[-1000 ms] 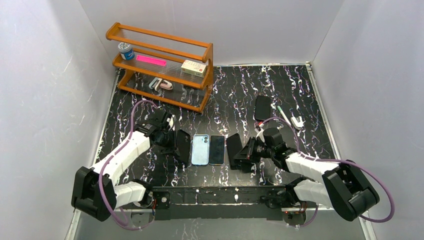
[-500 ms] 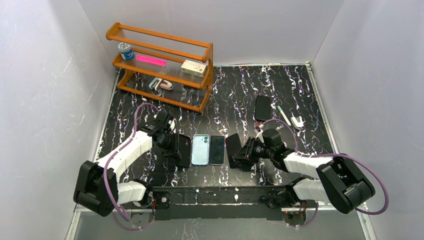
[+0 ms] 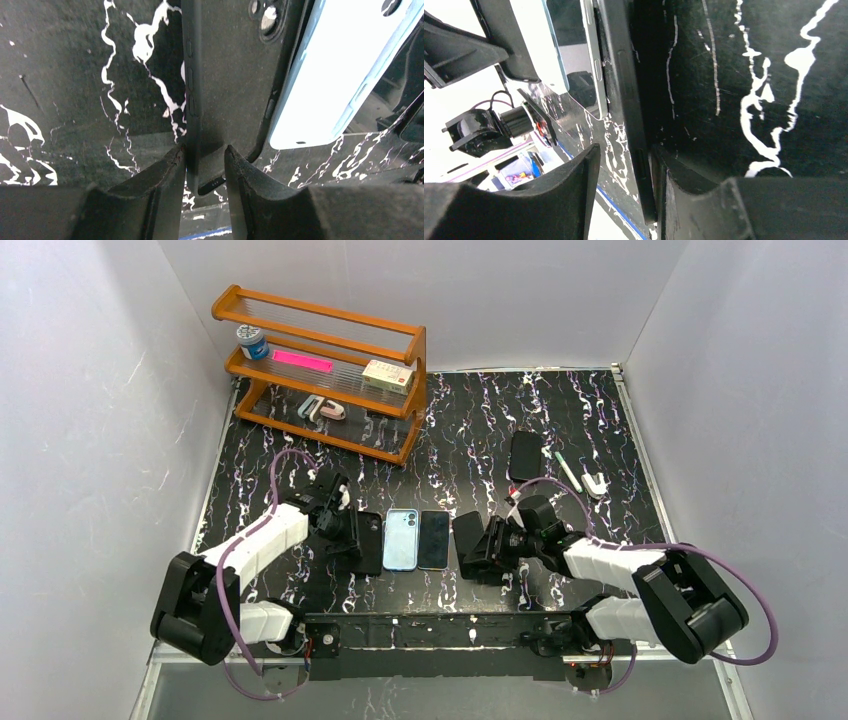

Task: Take the phone out of the phone case
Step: Place the phone case at the center of the board.

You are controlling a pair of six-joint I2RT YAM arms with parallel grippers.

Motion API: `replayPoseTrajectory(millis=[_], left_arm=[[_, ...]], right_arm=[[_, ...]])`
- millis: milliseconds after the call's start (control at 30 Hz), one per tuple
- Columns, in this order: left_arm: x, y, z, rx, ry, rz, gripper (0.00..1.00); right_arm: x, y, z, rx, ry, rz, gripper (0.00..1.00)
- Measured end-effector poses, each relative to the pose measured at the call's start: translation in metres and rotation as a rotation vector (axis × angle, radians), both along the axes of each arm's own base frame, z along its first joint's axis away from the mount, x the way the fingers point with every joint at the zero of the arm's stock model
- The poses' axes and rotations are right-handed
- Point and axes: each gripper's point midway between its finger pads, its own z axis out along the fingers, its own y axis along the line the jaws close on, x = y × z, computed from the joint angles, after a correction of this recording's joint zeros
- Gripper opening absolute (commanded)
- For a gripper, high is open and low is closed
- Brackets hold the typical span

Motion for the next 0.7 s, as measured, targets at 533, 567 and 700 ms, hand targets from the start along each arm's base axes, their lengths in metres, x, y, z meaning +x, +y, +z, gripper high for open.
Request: replayPoseTrajectory(millis=[533,567,700], left_arm=[[0.023,0.001,-0.020,0.027,-0.070,0.026,0.36],[0.024,0.000,-0.020,0.026,-0.075,0.027,0.38],[0.033,-0.001,-0.019,0.019,-0.109,0.035,0.45]], right_arm=[[0.002,0.009,0.005,-0.081,0.010,0.064,0.70],[0.003,0.009,0.005,-0.091,0.010,0.062,0.72],[0.007,0.005,0.007,-0.134,0.022,0.047,0.79]])
